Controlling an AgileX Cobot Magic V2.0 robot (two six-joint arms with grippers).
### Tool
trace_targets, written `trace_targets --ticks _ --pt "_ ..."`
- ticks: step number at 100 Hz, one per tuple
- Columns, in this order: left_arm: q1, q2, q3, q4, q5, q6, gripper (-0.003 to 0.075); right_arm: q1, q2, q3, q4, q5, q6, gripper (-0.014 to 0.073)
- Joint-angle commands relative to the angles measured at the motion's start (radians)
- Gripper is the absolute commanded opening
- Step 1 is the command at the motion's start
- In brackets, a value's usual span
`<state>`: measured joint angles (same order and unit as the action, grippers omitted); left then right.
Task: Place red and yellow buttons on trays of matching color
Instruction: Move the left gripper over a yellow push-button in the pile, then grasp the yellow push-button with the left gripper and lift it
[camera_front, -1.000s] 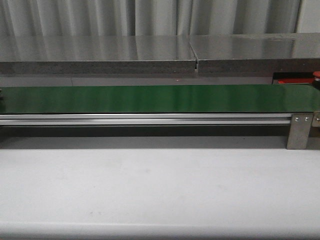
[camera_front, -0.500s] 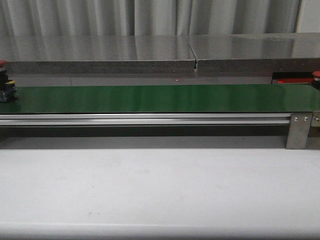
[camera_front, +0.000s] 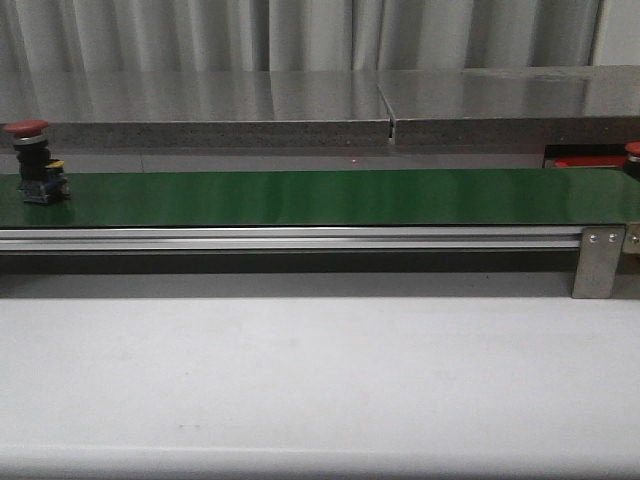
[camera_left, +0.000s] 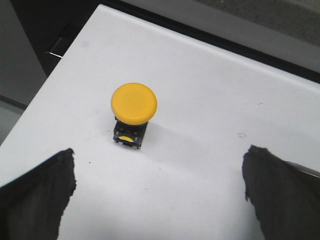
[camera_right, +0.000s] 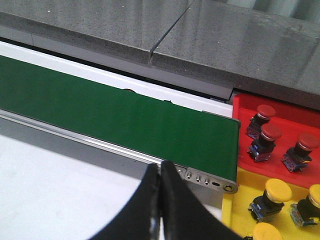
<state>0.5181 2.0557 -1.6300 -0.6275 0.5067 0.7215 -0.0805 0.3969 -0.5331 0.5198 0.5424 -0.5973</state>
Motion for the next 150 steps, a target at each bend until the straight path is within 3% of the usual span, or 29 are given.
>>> trace_targets --ticks 1,73,150 --pt "0.001 -0.014 -0.079 -0.014 -0.035 -0.010 0.0629 0.003 0.002 -0.024 0.020 -0.065 -0.007 -0.0117" --pt "0.000 0.253 -0.373 -0.010 0.001 -0.010 0.0629 0.003 0.002 -0.024 0.020 -0.065 -0.007 -0.0117" --pt "0.000 0.298 -0.384 -0.013 -0.041 -0.010 0.0575 0.003 0.002 -0.024 0.020 -0.065 -0.007 -0.0117"
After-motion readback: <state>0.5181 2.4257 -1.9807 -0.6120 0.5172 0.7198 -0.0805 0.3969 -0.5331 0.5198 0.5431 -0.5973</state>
